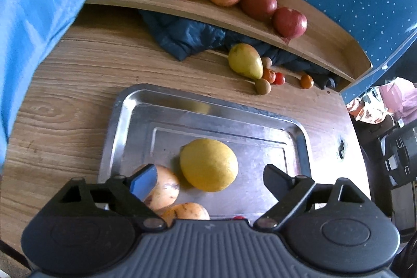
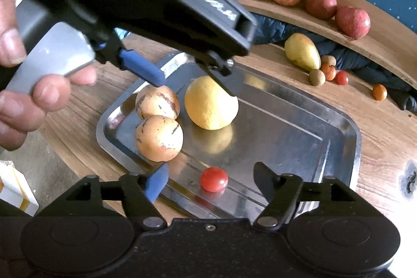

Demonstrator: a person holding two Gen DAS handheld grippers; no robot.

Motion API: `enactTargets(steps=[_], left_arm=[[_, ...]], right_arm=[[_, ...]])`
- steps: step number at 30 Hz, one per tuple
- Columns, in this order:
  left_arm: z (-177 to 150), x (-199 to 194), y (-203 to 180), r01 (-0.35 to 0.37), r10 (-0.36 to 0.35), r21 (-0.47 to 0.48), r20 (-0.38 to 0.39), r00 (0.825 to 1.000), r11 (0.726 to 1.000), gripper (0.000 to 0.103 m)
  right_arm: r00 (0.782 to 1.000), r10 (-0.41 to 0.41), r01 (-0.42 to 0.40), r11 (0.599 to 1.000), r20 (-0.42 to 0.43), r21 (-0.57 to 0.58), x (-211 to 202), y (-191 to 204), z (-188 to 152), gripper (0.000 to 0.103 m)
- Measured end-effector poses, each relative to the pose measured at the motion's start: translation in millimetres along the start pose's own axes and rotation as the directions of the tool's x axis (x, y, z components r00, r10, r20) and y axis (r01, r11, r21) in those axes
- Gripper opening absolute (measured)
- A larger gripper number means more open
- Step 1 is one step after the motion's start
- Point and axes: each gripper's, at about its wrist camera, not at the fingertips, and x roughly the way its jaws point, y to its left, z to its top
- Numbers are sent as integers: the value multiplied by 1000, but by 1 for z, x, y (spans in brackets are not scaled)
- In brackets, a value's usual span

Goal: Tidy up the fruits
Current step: 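Carry the lemon onto the tray and open the left tool while the right tool carries the tomato, then lift both open tools away from the tray toward the fruit row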

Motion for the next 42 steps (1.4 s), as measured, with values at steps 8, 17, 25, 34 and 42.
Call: enactTargets(steps=[8, 17, 25, 34, 42], left_arm=[[-13, -18, 10, -48, 48, -3, 16, 999, 999, 99], [-32, -41, 25, -111, 111, 27, -7, 994, 993, 101], [-48, -47, 34, -145, 148, 50, -58, 987, 988, 102], [-64, -32, 21, -152, 183, 176, -173, 968, 973, 102], [-63, -26, -3, -115, 165, 248, -192, 967, 962, 102]], right_arm=[[1000, -3, 3, 1000, 25, 8, -11, 2, -2, 89], [1000, -2, 1, 999, 23, 36, -20, 1, -6, 96], [1000, -10, 11, 1000, -29, 24, -22, 5, -6, 100], [995, -41, 48, 997, -93, 66, -28, -3, -15, 102], [991, -88, 101, 987, -99, 128, -38, -18, -26, 102]])
